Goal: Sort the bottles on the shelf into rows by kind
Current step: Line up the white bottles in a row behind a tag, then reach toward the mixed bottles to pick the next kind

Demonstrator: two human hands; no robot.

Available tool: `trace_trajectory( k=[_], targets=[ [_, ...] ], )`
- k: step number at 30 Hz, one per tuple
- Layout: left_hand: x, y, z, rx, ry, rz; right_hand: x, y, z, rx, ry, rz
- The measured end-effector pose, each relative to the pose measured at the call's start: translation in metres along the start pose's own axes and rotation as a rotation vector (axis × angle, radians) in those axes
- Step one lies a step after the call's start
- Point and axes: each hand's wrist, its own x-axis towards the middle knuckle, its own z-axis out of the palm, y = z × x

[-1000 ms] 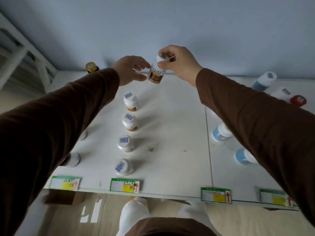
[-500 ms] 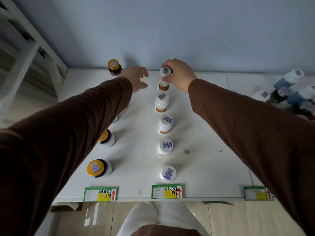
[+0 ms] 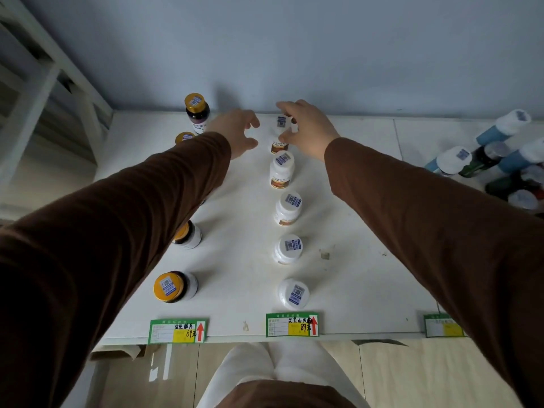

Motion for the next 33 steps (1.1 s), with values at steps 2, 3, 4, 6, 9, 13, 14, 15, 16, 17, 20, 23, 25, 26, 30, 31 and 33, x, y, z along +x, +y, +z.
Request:
trace_trajectory(
  k=[2, 3, 4, 6, 9, 13, 14, 15, 16, 17, 20, 23, 25, 26, 30, 31, 33],
  targets=[
    [-0.005, 0.002, -0.005, 0.021, 0.029, 0.031, -0.011, 0.002, -0.007, 0.02, 0.05, -0.004],
    [-0.009, 0.004, -0.007, 0.032, 0.052, 0.052, -0.019, 0.003, -0.01, 0.026, 0.078, -0.004],
    [-0.013, 0.007, -0.01, 0.041, 0.079, 0.076, -0.026, 0.005, -0.014, 0.029, 0.104, -0.002],
    [-0.023, 0.015, -0.016, 0.056, 0.126, 0.124, -0.045, 0.008, -0.02, 0.031, 0.15, 0.003],
    [-0.044, 0.034, -0.021, 0.097, 0.17, 0.191, -0.077, 0.014, -0.026, 0.053, 0.196, 0.003],
    [-0.079, 0.068, -0.014, 0.135, 0.206, 0.274, -0.124, 0.024, -0.032, 0.083, 0.237, -0.005],
    [-0.088, 0.077, -0.011, 0.131, 0.209, 0.292, -0.136, 0.028, -0.034, 0.085, 0.244, -0.011],
    [-0.097, 0.087, -0.008, 0.124, 0.21, 0.308, -0.148, 0.032, -0.036, 0.082, 0.251, -0.02],
    [-0.105, 0.097, -0.003, 0.119, 0.21, 0.321, -0.16, 0.037, -0.038, 0.077, 0.257, -0.031],
    [-0.114, 0.107, 0.001, 0.118, 0.209, 0.334, -0.172, 0.042, -0.04, 0.073, 0.263, -0.043],
    [-0.138, 0.139, 0.02, 0.124, 0.202, 0.348, -0.209, 0.062, -0.047, 0.076, 0.266, -0.069],
    [-0.161, 0.174, 0.046, 0.127, 0.198, 0.326, -0.249, 0.09, -0.054, 0.091, 0.249, -0.088],
    [-0.177, 0.198, 0.067, 0.109, 0.201, 0.307, -0.278, 0.112, -0.058, 0.111, 0.229, -0.102],
    [-0.185, 0.21, 0.079, 0.101, 0.198, 0.294, -0.293, 0.125, -0.059, 0.121, 0.216, -0.11],
    [-0.22, 0.25, 0.137, 0.057, 0.152, 0.231, -0.352, 0.173, -0.056, 0.173, 0.166, -0.095],
    [-0.228, 0.257, 0.151, 0.042, 0.136, 0.206, -0.365, 0.183, -0.053, 0.195, 0.152, -0.079],
    [-0.244, 0.266, 0.178, 0.008, 0.101, 0.157, -0.39, 0.201, -0.045, 0.263, 0.131, -0.032]
  ],
)
